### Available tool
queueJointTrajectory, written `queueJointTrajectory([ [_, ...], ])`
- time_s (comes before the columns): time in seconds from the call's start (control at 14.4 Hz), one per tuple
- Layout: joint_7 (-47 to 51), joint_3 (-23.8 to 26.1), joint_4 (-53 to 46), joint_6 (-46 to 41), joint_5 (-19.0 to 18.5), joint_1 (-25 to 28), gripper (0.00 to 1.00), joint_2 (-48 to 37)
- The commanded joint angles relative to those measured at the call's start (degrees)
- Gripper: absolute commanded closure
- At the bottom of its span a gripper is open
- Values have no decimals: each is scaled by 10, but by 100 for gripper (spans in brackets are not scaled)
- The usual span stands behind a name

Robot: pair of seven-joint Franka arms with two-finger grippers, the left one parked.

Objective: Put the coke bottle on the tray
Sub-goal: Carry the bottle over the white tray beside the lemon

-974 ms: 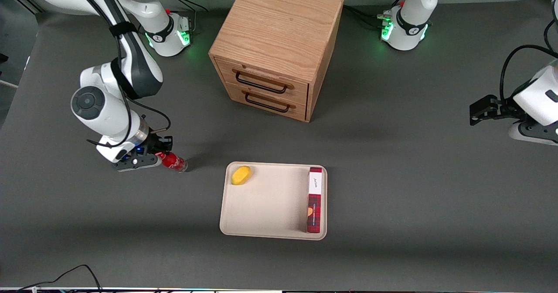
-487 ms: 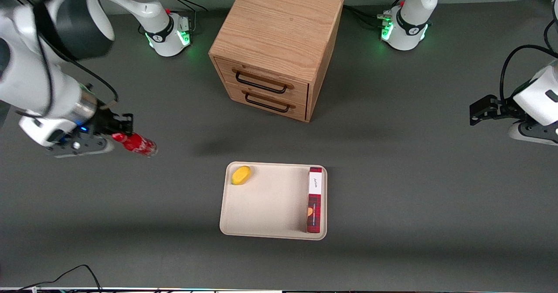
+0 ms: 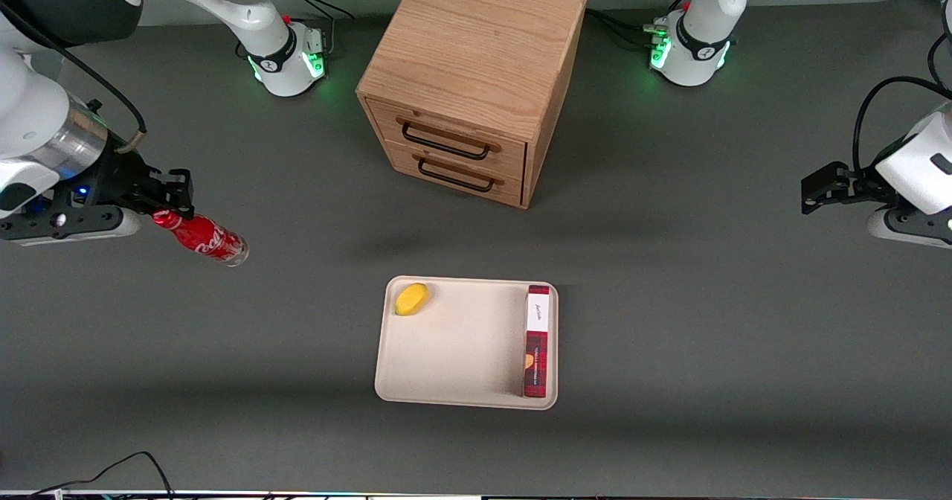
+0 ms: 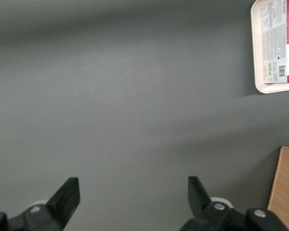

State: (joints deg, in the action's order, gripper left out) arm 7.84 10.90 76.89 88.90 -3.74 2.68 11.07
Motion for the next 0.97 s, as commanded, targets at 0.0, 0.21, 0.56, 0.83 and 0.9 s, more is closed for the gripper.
queueJointTrajectory([
  [0.0, 4, 3, -53, 39, -11, 36, 100, 53],
  [0.21, 26, -7, -137, 57, -14, 79, 100, 149],
  [0.56, 31, -15, -172, 114, -33, 116, 100, 239],
  [0.83, 30, -16, -172, 171, -34, 137, 100, 293],
  [0.9, 29, -16, -173, 185, -34, 138, 100, 304],
])
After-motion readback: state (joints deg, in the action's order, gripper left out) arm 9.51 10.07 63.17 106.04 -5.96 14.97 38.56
